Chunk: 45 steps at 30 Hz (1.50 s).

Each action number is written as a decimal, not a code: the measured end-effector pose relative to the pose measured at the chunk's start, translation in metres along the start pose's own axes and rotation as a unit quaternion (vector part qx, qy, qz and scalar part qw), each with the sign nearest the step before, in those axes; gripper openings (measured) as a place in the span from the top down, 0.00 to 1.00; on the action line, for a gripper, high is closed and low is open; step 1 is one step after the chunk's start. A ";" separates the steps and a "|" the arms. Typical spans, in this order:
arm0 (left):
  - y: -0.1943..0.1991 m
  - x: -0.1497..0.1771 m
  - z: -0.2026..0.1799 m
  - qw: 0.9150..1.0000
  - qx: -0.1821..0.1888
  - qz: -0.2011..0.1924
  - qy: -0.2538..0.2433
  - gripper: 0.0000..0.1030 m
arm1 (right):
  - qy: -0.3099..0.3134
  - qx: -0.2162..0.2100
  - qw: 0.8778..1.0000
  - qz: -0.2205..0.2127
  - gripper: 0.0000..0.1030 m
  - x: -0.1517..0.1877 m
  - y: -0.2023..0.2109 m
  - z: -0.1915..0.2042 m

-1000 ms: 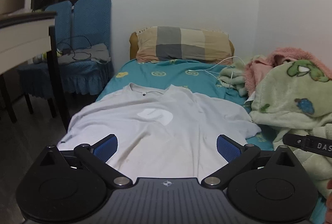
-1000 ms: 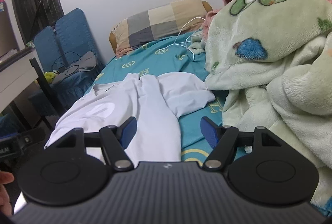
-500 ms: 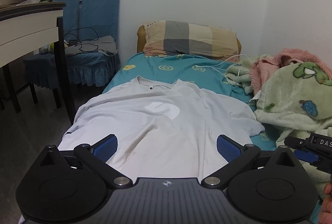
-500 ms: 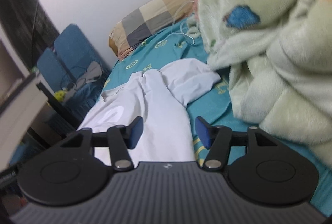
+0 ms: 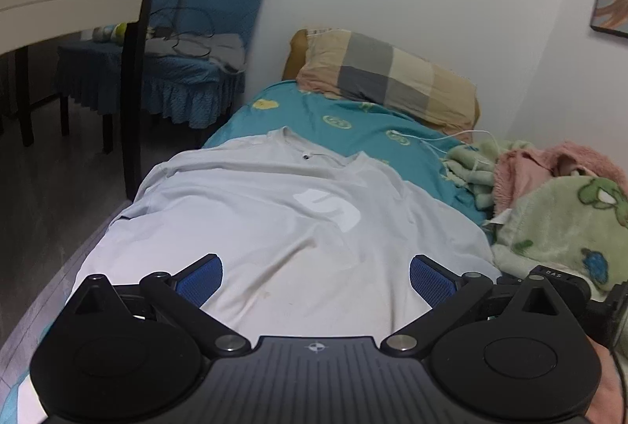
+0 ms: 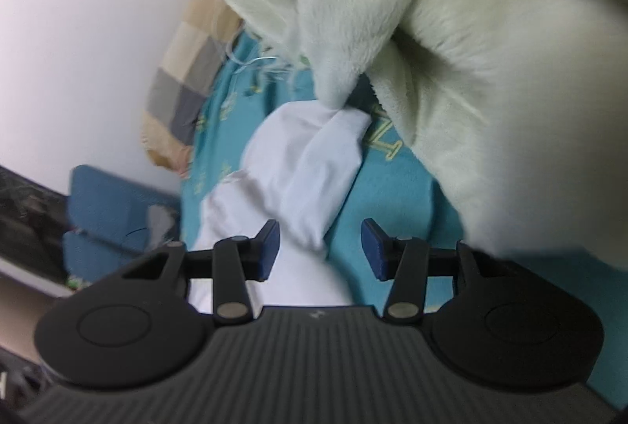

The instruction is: Fold clothes

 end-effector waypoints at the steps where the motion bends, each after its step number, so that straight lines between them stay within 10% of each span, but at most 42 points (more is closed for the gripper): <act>1: -0.004 0.000 0.004 1.000 0.000 0.004 0.009 0.00 | 0.003 0.007 1.000 -0.002 0.52 -0.001 -0.012 0.000; 13: -0.037 0.002 0.030 0.998 -0.012 0.030 0.057 0.00 | 0.098 -0.002 0.994 -0.050 0.46 -0.030 -0.094 0.043; 14: -0.039 0.004 0.030 0.998 -0.012 0.035 0.059 0.00 | 0.104 0.002 0.993 -0.050 0.49 -0.029 -0.095 0.044; 16: -0.042 0.006 0.029 0.997 -0.011 0.041 0.060 0.00 | 0.118 0.029 0.992 -0.044 0.93 -0.030 -0.096 0.041; 26: -0.033 0.005 0.027 0.998 -0.013 0.035 0.054 0.00 | 0.210 0.083 0.967 -0.115 0.93 -0.020 -0.011 0.052; 30: -0.030 0.006 0.027 0.998 -0.011 0.034 0.054 0.00 | 0.109 0.048 0.991 -0.066 0.86 -0.022 -0.008 0.027; 34: -0.031 0.005 0.029 0.997 -0.009 0.037 0.065 0.00 | 0.020 0.008 0.999 -0.033 0.21 -0.016 -0.013 0.011; 45: -0.046 0.009 0.033 0.996 -0.011 0.050 0.079 0.00 | 0.095 0.030 0.990 -0.100 0.23 -0.053 -0.077 0.034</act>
Point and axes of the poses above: each gripper's, at about its wrist camera, not at the fingertips, and y roughly against the way its jaws point, z to its left, x to its underside, the point moved 7 cm from there along -y, roughly the way its jaws point, and after that the axes turned 1 degree about z, right-handed, at the moved point
